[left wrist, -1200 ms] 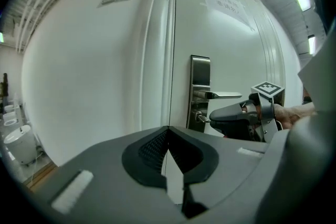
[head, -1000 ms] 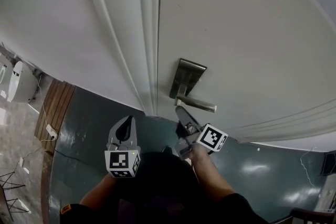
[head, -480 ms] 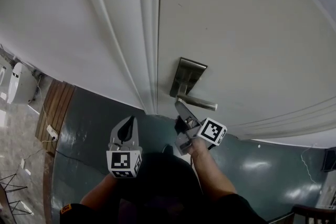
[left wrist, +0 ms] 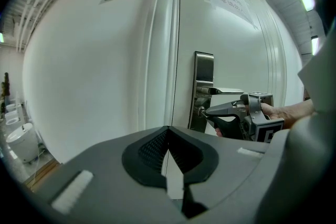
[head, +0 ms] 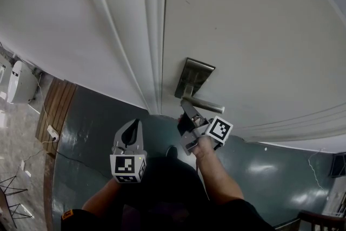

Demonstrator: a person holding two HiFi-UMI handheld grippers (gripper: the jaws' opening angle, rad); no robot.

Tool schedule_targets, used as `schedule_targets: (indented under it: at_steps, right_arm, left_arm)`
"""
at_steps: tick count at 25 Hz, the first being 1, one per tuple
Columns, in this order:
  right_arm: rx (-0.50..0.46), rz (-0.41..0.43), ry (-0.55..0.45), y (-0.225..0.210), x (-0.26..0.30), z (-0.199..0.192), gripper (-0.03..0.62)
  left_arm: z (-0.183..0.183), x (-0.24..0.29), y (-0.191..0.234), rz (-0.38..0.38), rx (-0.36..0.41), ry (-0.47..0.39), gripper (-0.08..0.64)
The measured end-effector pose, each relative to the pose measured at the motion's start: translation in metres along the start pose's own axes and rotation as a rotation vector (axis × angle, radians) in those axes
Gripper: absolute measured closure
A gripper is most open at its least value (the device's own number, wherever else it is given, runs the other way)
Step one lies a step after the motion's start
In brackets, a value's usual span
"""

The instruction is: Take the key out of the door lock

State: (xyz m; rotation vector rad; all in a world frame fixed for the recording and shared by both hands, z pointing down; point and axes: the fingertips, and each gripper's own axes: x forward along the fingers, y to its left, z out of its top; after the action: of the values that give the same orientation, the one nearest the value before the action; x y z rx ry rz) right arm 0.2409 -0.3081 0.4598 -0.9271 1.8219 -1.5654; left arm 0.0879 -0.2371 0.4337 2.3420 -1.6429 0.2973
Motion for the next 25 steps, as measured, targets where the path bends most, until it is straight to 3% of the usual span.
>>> schedule_targets:
  at_steps: [14,25]
  right_arm:
    - [0.102,-0.013,-0.096,0.001,-0.007,-0.003,0.580]
    - [0.120,-0.001,-0.088,0.006,-0.038,-0.047,0.578]
  left_arm:
    - [-0.004,-0.001,0.004,-0.016,-0.002,0.014,0.541]
    - [-0.001,0.006,0.002,-0.090,0.013,0.015,0.541]
